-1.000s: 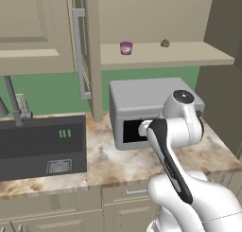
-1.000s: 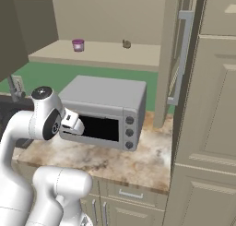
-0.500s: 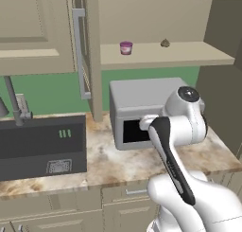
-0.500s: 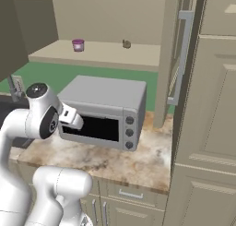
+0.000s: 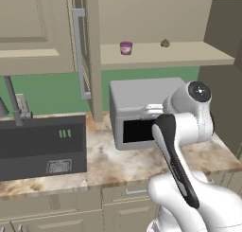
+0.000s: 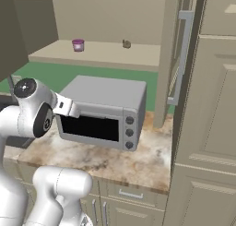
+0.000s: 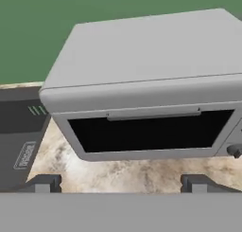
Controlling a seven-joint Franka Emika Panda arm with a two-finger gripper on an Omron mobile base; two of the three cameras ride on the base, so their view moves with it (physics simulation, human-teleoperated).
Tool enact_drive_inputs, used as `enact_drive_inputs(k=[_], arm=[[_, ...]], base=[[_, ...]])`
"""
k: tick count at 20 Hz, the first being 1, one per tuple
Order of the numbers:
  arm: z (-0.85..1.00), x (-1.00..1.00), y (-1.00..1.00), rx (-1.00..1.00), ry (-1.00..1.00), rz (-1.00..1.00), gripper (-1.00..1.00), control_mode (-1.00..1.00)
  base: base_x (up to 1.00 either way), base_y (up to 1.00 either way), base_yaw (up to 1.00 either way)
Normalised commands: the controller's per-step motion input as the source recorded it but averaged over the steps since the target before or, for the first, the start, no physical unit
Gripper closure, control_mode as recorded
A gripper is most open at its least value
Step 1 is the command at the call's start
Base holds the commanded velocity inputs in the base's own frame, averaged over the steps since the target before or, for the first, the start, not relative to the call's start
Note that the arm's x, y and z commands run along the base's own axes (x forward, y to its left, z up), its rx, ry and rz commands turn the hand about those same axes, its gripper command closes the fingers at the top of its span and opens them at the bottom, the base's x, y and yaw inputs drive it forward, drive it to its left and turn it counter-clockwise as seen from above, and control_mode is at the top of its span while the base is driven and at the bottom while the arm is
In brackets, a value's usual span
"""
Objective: Pick the avocado and bread from the counter and place them on the plate. Then pick the jam from the cabinet and place it next to the plate. Lastly close the cabinet door.
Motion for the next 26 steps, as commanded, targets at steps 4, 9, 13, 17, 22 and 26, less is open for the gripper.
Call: enact_drive_inputs(k=[4,9,13,17,22,26], arm=[[0.56,-0.01,0.00,-0.01,-0.20,0.05,-1.00,-1.00],[0.54,0.00,0.00,-0.02,-0.09,0.06,-1.00,-1.00],[0.54,0.00,0.00,-0.01,-0.02,0.01,-1.00,-1.00],[0.57,0.00,0.00,-0.01,0.00,0.00,-1.00,-1.00],[0.55,0.00,0.06,-0.03,-0.01,0.00,-1.00,-1.00],[0.45,0.08,0.06,-0.04,-0.06,0.00,-1.00,-1.00]], base=[[0.00,0.00,0.00],[0.00,0.00,0.00],[0.00,0.00,0.00],[0.00,0.00,0.00],[0.00,0.00,0.00],[0.00,0.00,0.00]])
